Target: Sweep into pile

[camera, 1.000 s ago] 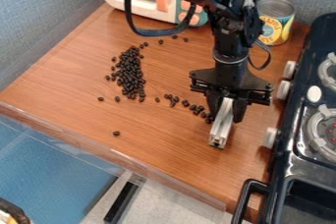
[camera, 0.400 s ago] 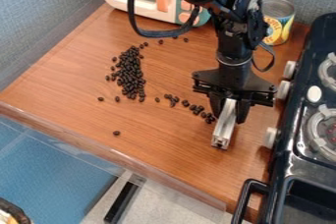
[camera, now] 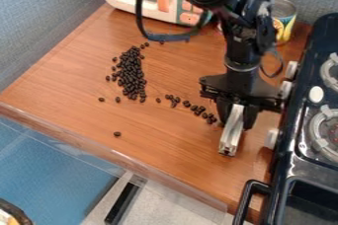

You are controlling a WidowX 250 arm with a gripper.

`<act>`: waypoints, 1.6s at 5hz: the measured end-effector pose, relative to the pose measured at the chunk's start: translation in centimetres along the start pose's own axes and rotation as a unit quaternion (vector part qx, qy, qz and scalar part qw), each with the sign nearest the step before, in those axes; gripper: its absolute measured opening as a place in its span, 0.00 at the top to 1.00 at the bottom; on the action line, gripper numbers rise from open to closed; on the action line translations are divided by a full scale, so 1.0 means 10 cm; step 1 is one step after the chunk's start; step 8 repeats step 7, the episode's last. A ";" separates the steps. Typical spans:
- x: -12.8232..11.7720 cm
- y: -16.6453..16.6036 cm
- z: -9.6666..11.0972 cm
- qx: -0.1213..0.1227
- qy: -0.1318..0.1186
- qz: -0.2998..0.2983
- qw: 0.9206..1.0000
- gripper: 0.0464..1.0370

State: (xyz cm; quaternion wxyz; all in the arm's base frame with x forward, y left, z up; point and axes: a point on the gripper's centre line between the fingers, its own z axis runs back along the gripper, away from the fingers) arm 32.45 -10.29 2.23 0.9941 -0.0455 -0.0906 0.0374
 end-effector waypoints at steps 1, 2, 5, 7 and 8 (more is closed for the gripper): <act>0.02 0.01 -0.03 0.007 -0.009 0.003 1.000 0.66; 0.04 0.03 -0.10 0.022 -0.016 -0.001 1.000 0.66; 0.06 0.07 -0.13 0.057 -0.012 -0.051 0.997 0.04; 0.08 -0.03 0.02 0.028 -0.018 -0.080 0.996 0.04; 0.08 -0.03 0.02 0.028 -0.018 -0.080 0.996 0.04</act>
